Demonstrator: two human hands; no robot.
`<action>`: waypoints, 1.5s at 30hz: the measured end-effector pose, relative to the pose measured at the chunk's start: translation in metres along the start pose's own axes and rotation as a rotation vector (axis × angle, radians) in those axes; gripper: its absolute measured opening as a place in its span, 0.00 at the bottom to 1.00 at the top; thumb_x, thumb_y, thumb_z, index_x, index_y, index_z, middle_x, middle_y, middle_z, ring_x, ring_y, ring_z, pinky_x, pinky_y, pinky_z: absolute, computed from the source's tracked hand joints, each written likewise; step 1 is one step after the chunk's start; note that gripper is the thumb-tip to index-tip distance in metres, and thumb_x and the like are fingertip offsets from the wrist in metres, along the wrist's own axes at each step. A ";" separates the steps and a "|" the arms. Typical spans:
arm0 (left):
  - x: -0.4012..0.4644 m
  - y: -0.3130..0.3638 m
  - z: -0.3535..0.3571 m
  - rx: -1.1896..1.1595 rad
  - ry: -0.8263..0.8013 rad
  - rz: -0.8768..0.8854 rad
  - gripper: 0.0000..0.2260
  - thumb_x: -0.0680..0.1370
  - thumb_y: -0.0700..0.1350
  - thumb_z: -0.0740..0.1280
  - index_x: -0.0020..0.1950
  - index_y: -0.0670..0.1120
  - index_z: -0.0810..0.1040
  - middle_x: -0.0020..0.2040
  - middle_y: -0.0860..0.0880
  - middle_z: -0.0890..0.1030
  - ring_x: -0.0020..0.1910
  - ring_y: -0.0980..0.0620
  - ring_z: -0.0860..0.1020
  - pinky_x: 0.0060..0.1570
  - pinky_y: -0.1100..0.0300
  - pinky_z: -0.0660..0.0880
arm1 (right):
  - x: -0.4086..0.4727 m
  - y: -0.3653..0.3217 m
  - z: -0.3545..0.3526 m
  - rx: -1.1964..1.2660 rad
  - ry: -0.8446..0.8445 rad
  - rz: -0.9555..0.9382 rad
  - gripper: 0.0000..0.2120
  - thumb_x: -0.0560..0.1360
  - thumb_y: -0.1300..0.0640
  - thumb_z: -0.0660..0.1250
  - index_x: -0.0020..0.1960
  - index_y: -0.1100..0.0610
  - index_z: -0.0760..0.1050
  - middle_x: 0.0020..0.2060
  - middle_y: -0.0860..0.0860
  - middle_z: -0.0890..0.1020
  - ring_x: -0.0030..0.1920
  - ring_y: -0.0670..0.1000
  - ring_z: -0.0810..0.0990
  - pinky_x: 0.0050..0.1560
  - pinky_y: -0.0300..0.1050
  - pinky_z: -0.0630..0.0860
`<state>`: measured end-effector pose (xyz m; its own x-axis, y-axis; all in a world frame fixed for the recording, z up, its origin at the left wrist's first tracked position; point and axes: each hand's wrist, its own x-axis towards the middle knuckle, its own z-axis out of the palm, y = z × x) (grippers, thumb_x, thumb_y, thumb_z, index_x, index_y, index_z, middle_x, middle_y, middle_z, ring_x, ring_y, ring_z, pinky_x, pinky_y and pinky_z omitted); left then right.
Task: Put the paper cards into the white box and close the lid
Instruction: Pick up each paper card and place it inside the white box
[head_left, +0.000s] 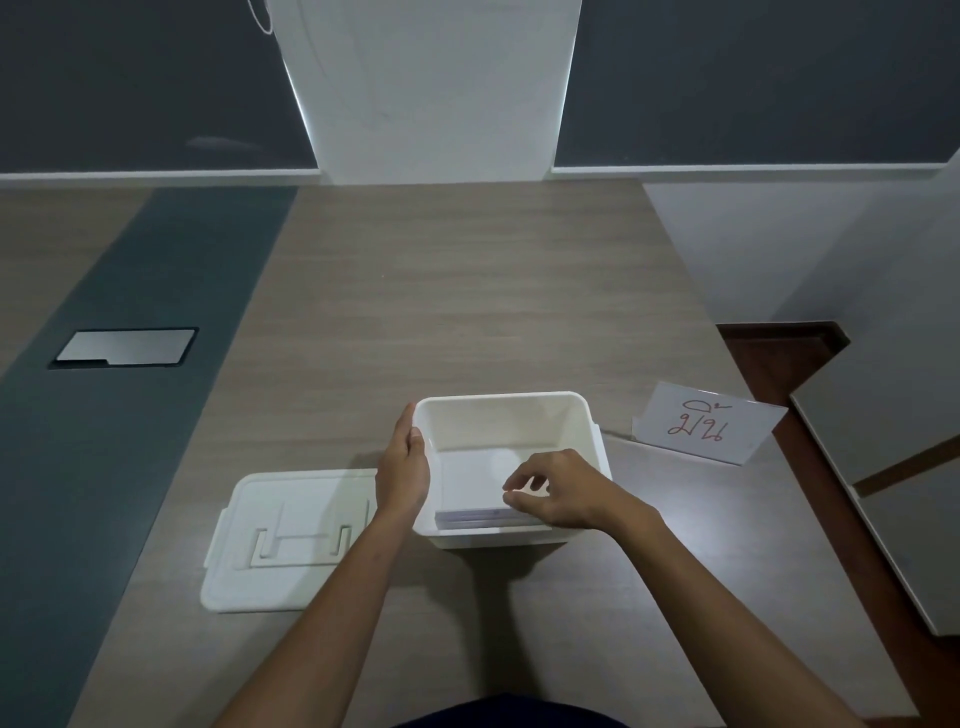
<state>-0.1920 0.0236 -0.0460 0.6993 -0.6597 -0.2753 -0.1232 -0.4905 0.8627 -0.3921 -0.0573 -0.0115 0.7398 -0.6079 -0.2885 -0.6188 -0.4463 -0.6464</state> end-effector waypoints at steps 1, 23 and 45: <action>0.000 0.000 0.000 0.005 -0.001 0.000 0.19 0.83 0.48 0.50 0.73 0.60 0.63 0.69 0.49 0.74 0.54 0.52 0.71 0.57 0.56 0.67 | 0.002 -0.001 -0.003 0.006 0.021 -0.001 0.12 0.73 0.43 0.67 0.50 0.47 0.83 0.50 0.43 0.83 0.47 0.43 0.79 0.50 0.44 0.79; -0.001 0.002 0.000 -0.025 -0.013 0.008 0.19 0.83 0.47 0.51 0.74 0.60 0.64 0.72 0.54 0.70 0.59 0.56 0.71 0.57 0.61 0.63 | 0.028 0.140 -0.093 -0.238 0.705 0.815 0.37 0.69 0.65 0.68 0.74 0.58 0.58 0.76 0.60 0.60 0.77 0.63 0.49 0.75 0.62 0.49; 0.003 0.002 0.000 -0.009 -0.012 0.022 0.19 0.83 0.47 0.51 0.74 0.60 0.64 0.64 0.58 0.72 0.58 0.55 0.71 0.56 0.60 0.63 | 0.038 -0.015 -0.098 -0.137 0.965 -0.102 0.10 0.76 0.62 0.66 0.56 0.59 0.81 0.49 0.56 0.84 0.48 0.59 0.81 0.46 0.48 0.73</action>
<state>-0.1904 0.0206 -0.0456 0.6878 -0.6773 -0.2610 -0.1320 -0.4703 0.8726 -0.3807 -0.1378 0.0565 0.2953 -0.8109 0.5052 -0.6344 -0.5618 -0.5310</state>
